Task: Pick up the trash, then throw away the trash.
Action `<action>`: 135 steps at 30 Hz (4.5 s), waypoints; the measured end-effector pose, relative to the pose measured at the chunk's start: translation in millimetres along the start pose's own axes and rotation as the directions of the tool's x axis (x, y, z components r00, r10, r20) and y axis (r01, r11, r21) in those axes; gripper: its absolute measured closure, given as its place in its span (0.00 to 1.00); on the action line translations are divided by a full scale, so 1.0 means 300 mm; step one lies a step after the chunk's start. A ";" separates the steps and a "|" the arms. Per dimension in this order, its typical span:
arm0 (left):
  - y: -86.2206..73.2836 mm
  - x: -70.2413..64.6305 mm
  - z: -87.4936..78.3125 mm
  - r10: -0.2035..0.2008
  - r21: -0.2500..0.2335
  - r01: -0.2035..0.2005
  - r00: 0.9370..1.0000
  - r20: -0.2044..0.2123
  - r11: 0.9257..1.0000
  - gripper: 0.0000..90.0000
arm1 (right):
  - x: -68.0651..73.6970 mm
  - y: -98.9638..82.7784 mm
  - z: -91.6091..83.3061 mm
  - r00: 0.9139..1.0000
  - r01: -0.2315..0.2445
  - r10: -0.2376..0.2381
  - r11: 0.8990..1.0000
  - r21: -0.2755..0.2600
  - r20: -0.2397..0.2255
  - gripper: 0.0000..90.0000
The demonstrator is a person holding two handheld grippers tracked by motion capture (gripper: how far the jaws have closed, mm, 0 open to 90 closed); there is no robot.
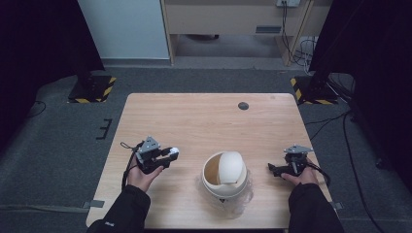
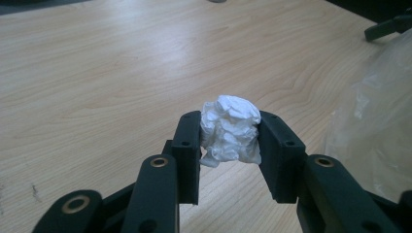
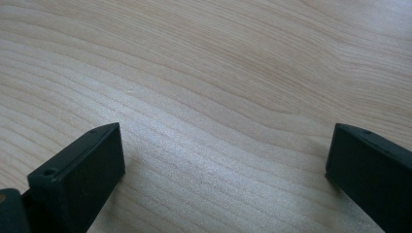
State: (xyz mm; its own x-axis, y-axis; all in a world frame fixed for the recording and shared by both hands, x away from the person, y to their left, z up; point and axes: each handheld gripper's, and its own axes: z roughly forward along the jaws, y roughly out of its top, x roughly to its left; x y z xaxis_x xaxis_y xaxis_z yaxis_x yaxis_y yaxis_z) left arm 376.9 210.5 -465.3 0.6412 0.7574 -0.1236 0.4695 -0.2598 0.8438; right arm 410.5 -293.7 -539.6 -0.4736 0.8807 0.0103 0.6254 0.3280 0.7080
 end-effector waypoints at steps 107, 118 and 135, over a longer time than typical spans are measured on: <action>0.102 -0.342 0.007 0.171 -0.196 -0.106 0.922 0.347 0.975 0.65 | 0.000 0.000 0.000 1.000 0.000 0.000 1.000 0.000 0.000 0.01; 0.104 -0.335 0.004 0.183 -0.205 -0.114 0.917 0.355 0.972 0.52 | 0.000 0.000 0.000 1.000 0.000 0.000 1.000 0.000 0.000 0.01; 0.092 -0.180 -0.056 0.096 -0.211 -0.048 0.970 0.224 0.976 0.39 | 0.000 0.000 0.000 1.000 0.000 0.000 1.000 0.000 0.000 0.01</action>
State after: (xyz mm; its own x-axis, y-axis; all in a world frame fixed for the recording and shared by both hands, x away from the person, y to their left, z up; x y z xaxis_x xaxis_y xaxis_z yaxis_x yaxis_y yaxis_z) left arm 345.2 172.4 -426.5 0.8027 0.5757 -0.1556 0.2993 -0.1634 0.9401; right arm 410.5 -293.7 -539.6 -0.4736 0.8807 0.0102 0.6255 0.3282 0.7078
